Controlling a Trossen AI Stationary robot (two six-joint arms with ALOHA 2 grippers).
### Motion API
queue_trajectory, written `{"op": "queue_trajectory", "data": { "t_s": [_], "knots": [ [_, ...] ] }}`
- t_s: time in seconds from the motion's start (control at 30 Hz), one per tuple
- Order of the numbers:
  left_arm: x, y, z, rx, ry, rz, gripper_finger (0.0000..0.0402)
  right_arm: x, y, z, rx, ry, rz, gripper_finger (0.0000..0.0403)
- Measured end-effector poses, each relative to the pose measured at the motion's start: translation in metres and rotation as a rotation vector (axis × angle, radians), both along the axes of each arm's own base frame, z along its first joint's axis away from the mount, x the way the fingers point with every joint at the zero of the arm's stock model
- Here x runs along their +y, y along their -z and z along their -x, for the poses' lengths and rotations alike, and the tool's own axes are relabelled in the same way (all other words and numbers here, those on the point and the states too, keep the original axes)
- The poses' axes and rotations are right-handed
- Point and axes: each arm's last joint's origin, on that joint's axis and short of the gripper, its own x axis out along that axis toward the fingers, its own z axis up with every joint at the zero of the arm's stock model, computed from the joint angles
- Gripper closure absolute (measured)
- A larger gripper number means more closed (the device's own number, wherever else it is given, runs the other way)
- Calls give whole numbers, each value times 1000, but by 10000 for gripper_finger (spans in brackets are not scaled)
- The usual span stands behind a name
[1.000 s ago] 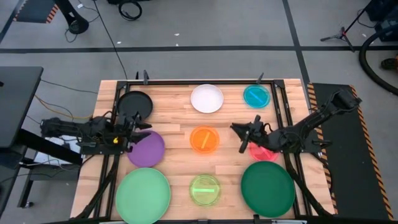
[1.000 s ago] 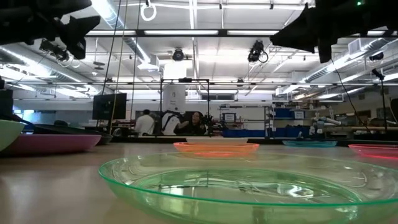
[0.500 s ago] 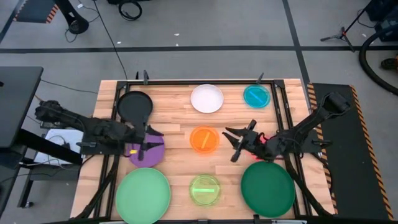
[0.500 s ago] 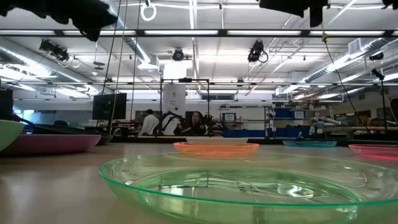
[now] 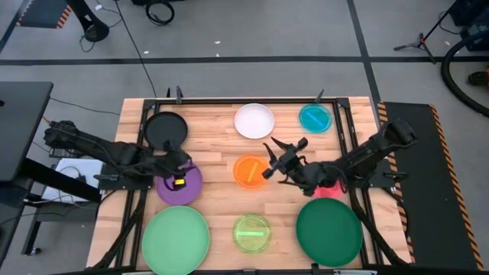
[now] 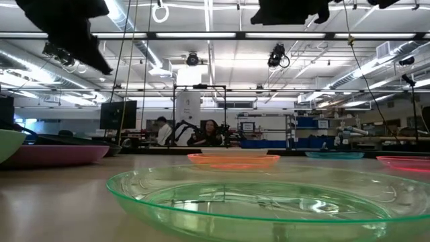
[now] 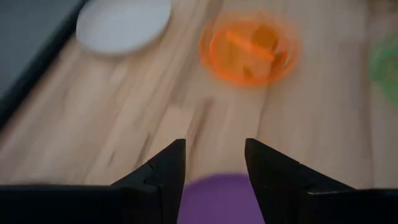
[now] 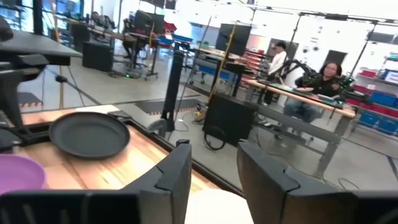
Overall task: Stack plastic plates
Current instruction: Prepare the black plate on the table
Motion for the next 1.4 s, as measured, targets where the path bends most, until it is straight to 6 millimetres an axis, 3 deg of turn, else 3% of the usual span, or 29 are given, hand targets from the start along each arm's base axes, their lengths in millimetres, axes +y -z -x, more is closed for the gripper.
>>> {"op": "queue_trajectory", "data": {
  "t_s": [0.3,0.5,0.97,1.27,1.4],
  "knots": [
    [6,17,-3,84,-242,0,230,-3,35,-13,-13,186,-51,213],
    [31,32,-13,149,-513,-81,230,-7,42,-17,-22,183,-60,215],
    [93,78,-31,446,-805,-101,230,1,15,-25,-40,155,-57,217],
    [116,90,-29,482,-943,-75,230,17,-13,-26,33,279,-20,218],
    [118,94,-31,505,-896,4,230,28,-19,-24,44,253,-14,218]
  ]
}}
